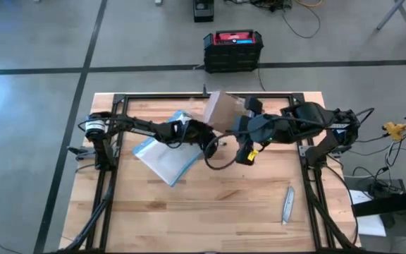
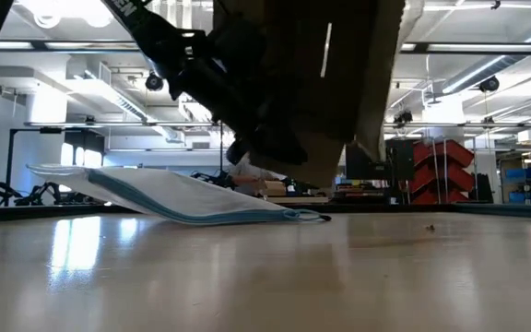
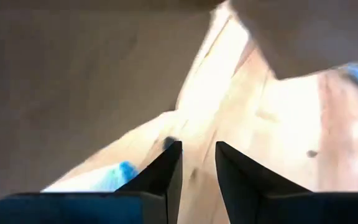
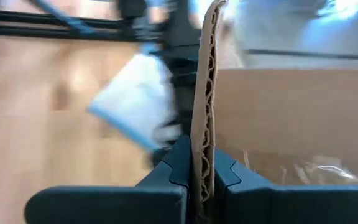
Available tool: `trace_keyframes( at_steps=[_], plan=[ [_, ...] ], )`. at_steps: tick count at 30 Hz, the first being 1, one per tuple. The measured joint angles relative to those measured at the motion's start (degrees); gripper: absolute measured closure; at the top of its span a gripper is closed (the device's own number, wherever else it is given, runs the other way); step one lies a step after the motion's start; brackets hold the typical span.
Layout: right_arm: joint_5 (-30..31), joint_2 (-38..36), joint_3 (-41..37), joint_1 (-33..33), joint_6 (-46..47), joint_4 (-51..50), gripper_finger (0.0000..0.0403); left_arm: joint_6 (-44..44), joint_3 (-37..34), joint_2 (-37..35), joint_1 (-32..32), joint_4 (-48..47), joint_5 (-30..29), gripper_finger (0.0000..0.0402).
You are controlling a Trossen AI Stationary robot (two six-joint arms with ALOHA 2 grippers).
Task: Pack items into zip bag
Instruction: Break down the brown box until it is flat
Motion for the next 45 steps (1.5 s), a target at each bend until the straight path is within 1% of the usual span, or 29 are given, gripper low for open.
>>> trace_keyframes(
  at_steps=[4,5,7,9,11,13,18,19,22,26,29,31,36,37,39,42,45],
  plan=[
    [-11.2,1.6,-0.7,0.7,2.4,-0.2,0.0403,2.9,0.0,0.0,3.1,-0.4,0.7,0.0322],
    [-12.8,2.1,-1.1,0.7,3.4,-0.5,0.0403,4.2,0.0,0.0,3.9,-0.9,1.5,0.0322],
    [-13.8,2.8,-2.1,0.5,5.1,-1.2,0.0403,7.6,0.0,0.0,5.4,-2.4,2.0,0.0322],
    [-14.9,3.5,-4.2,0.4,7.3,-4.3,0.0403,11.6,0.0,0.0,6.9,-5.2,2.3,0.0322],
    [-17.4,3.7,-7.5,0.4,9.5,-6.4,0.0403,15.1,0.0,0.0,8.4,-8.1,2.3,0.0322],
    [-20.6,3.8,-11.9,0.4,10.7,-6.0,0.0403,17.8,0.0,-0.1,9.7,-10.8,2.5,0.0322],
    [-25.1,3.8,-24.2,0.2,11.7,0.4,0.0403,22.2,0.0,-0.3,12.5,-15.1,3.0,0.0322],
    [-26.9,3.8,-26.7,0.1,12.2,2.2,0.0403,22.3,0.0,-0.5,12.9,-15.8,2.9,0.0322],
    [-29.1,3.4,-33.3,-0.1,13.9,6.8,0.0403,22.5,0.0,-1.7,14.0,-17.1,3.0,0.0322],
    [-30.7,2.7,-39.8,-0.2,16.1,15.8,0.0403,22.3,0.0,-4.6,14.3,-17.9,3.4,0.0322],
    [-30.4,2.0,-43.5,-0.1,16.4,21.0,0.0403,21.4,0.0,-7.1,14.3,-17.5,6.2,0.0322],
    [-28.9,1.8,-45.3,-0.2,16.5,23.3,0.0403,21.0,0.1,-8.4,14.1,-17.5,9.1,0.0322],
    [-17.6,2.7,-51.4,-0.3,19.8,24.3,0.0403,18.1,0.1,-10.5,13.4,-17.5,13.9,0.0322],
    [-16.0,2.7,-52.4,-0.4,20.4,24.3,0.0403,17.7,0.0,-10.7,13.1,-17.6,14.4,0.0322],
    [-14.9,2.7,-53.8,-0.4,21.9,24.4,0.0398,17.0,0.0,-10.9,12.4,-17.7,15.1,0.0322],
    [-14.6,2.7,-54.7,-0.3,24.5,24.4,0.0374,16.2,0.0,-11.2,10.9,-17.7,15.2,0.0322],
    [-14.5,2.7,-54.7,-0.3,27.2,24.8,0.0333,16.0,0.0,-11.2,8.9,-17.7,15.2,0.0322]
  ],
)
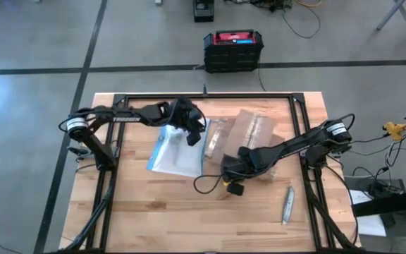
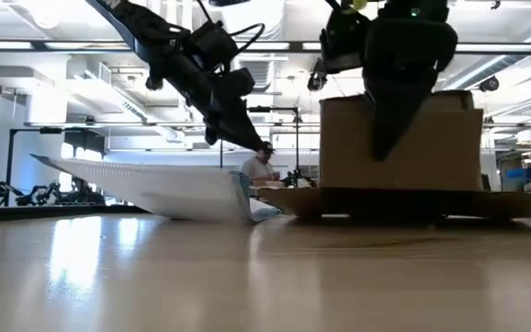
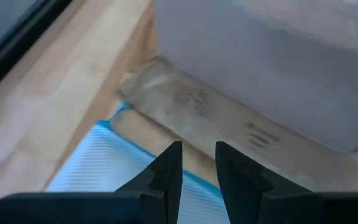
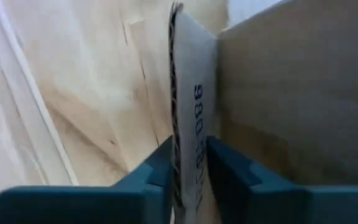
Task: Pack items into zip bag
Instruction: Break down the brown box until it is flat
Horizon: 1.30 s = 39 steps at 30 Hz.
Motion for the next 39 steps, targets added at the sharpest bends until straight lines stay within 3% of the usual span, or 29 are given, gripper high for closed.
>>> trace_keyframes(
  at_steps=[11,16,21,25,29,39],
  plan=[
    [3.7,-0.4,4.2,-4.5,6.6,-0.5,0.0164,-1.7,-2.9,0.1,-7.5,0.2,0.0,0.0322],
    [3.4,-0.9,7.9,-5.6,5.3,-2.2,0.0128,-5.0,-7.5,-0.3,-13.6,2.9,-0.6,0.0322],
    [-4.7,-1.0,11.4,-3.1,4.8,-7.1,0.0120,-12.7,-13.9,-1.5,-22.5,10.2,-4.4,0.0322],
    [-7.2,-1.1,12.2,1.5,17.4,-14.0,0.0126,-17.8,-16.2,-3.1,-30.3,14.8,-14.1,0.0322],
    [-7.1,-1.3,12.1,7.4,37.3,-20.0,0.0137,-18.4,-16.1,-3.0,-35.5,15.8,-21.7,0.0322],
    [-9.3,-1.8,7.8,22.4,82.7,-21.9,0.0151,-14.1,-15.7,-2.8,-36.0,15.8,-22.6,0.0322]
  ],
)
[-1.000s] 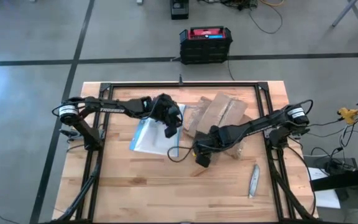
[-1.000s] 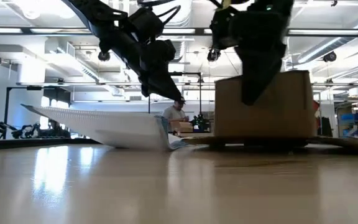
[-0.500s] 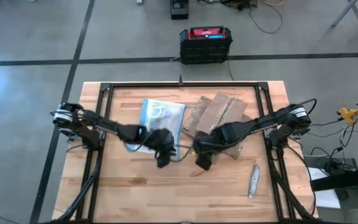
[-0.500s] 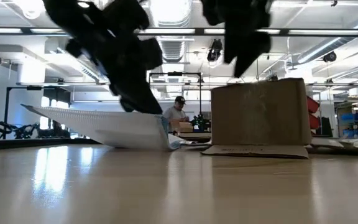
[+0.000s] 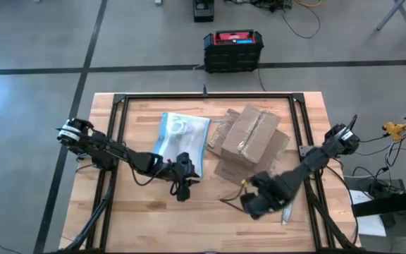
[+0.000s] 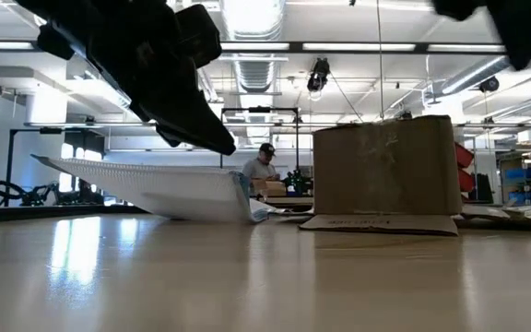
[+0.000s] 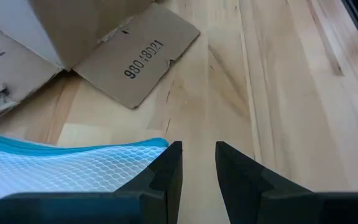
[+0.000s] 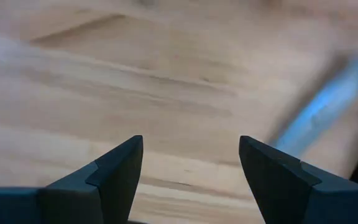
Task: Pack items into zip bag
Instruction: Break down the brown box until it is flat
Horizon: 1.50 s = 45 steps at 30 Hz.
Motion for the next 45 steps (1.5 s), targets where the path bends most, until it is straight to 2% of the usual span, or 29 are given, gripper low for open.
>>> trace_keyframes(
  at_steps=[3,5,7,14,21,26,34,38,42,45],
  plan=[
    [-2.1,-0.2,-2.1,3.5,13.6,0.1,0.0145,0.9,0.0,0.0,0.6,0.0,1.1,0.0322],
    [-7.6,-0.2,-3.5,4.6,14.9,0.4,0.0141,1.0,0.0,0.0,0.8,0.0,1.3,0.0322],
    [-10.1,-0.1,-4.9,5.0,15.1,0.7,0.0140,1.1,0.0,0.0,0.8,0.0,1.5,0.0322],
    [-9.8,-3.3,-11.1,6.9,15.3,1.4,0.0153,-0.6,0.0,0.0,0.8,0.0,3.0,0.0322],
    [-8.7,-10.7,-24.5,7.2,15.2,12.7,0.0160,-2.0,0.1,0.0,0.8,-0.2,4.1,0.0322],
    [-9.0,-14.8,-32.0,7.1,15.1,15.6,0.0151,-3.7,0.1,0.0,0.8,-0.5,4.3,0.0322],
    [-10.6,-20.5,-38.2,8.7,14.4,16.1,0.0131,-6.0,0.1,0.0,1.2,-0.2,4.5,0.0322],
    [-10.4,-21.1,-42.0,9.4,14.4,21.6,0.0128,-6.3,0.1,0.0,2.0,-0.1,4.5,0.0322],
    [-10.9,-20.3,-46.6,9.5,14.5,31.2,0.0135,-7.2,0.1,0.0,2.6,0.0,4.5,0.0322],
    [-11.3,-19.3,-47.6,9.5,14.5,33.6,0.0143,-8.1,0.1,0.0,2.7,0.1,4.5,0.0322]
  ],
)
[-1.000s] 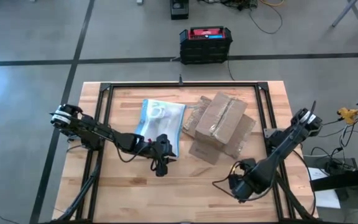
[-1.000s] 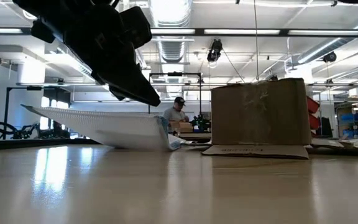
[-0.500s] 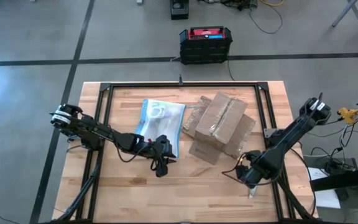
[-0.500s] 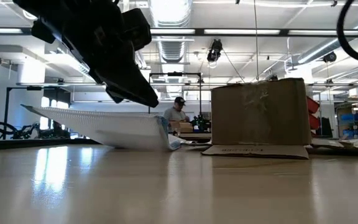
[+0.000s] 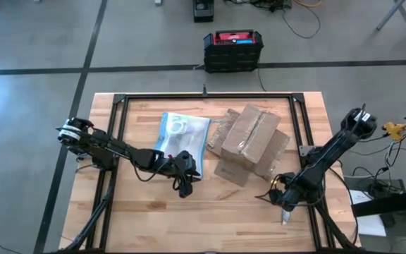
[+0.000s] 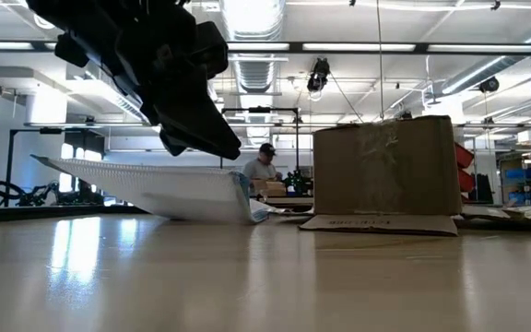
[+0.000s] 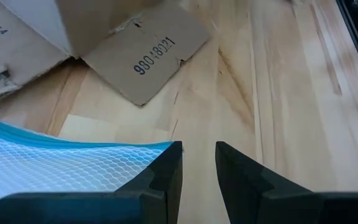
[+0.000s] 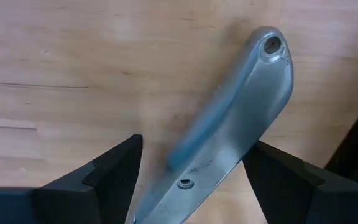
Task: Pack items into zip bag
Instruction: Break down the brown box until it is flat
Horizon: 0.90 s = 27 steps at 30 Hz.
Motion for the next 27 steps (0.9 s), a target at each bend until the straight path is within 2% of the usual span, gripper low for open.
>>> trace_keyframes(
  at_steps=[6,14,22,27],
  plan=[
    [0.0,1.7,1.7,0.0,-0.1,-0.2,0.0181,0.0,0.0,0.0,0.0,0.4,0.0,0.0322],
    [0.7,4.4,3.6,0.0,-1.8,0.7,0.0291,2.5,0.0,-0.2,-0.1,1.7,0.0,0.0322],
    [3.1,4.9,8.5,-1.5,-6.2,0.2,0.0293,8.4,0.0,-8.2,0.6,-5.2,0.0,0.0322],
    [13.7,3.5,15.4,-4.0,-10.4,-0.2,0.0293,12.3,0.0,-15.5,0.7,-5.7,1.3,0.0322]
  ],
)
